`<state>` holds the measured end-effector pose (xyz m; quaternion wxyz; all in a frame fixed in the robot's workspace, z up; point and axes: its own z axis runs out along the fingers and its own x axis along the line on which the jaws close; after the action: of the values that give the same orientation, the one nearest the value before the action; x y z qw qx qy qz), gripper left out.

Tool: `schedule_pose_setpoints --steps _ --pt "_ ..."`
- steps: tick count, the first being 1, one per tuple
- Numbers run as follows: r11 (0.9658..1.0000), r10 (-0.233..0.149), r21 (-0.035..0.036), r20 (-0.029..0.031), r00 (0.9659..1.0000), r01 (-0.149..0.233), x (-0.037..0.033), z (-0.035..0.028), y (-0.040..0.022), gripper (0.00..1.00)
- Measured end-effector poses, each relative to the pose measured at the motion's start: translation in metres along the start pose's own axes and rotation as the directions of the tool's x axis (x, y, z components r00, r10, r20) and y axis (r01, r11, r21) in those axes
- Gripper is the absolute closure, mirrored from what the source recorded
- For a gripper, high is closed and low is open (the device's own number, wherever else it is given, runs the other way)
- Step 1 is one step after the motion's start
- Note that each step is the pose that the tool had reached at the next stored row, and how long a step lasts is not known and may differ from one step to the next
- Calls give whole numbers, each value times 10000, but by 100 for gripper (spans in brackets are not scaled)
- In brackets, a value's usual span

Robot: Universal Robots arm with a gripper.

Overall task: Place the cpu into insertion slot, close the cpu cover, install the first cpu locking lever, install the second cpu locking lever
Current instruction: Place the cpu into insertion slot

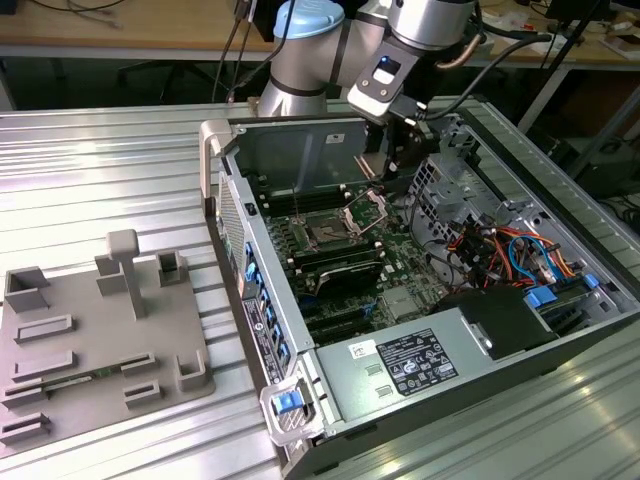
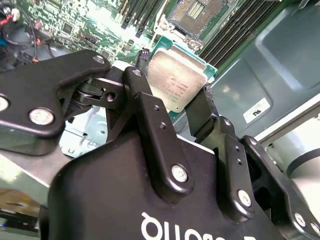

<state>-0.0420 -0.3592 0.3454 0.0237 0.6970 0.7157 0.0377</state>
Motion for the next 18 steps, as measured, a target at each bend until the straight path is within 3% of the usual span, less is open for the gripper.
schedule_pose_setpoints --steps 4,7,13,18 --pt "9982 598 -12 52 9982 -598 0 10 -1 45" --pt "9942 1077 -24 94 9941 -1077 -1 17 -2 45" --pt "9923 1239 -29 108 9922 -1239 0 19 -2 45" --pt "9823 1876 -50 161 9821 -1875 -1 30 -3 45"
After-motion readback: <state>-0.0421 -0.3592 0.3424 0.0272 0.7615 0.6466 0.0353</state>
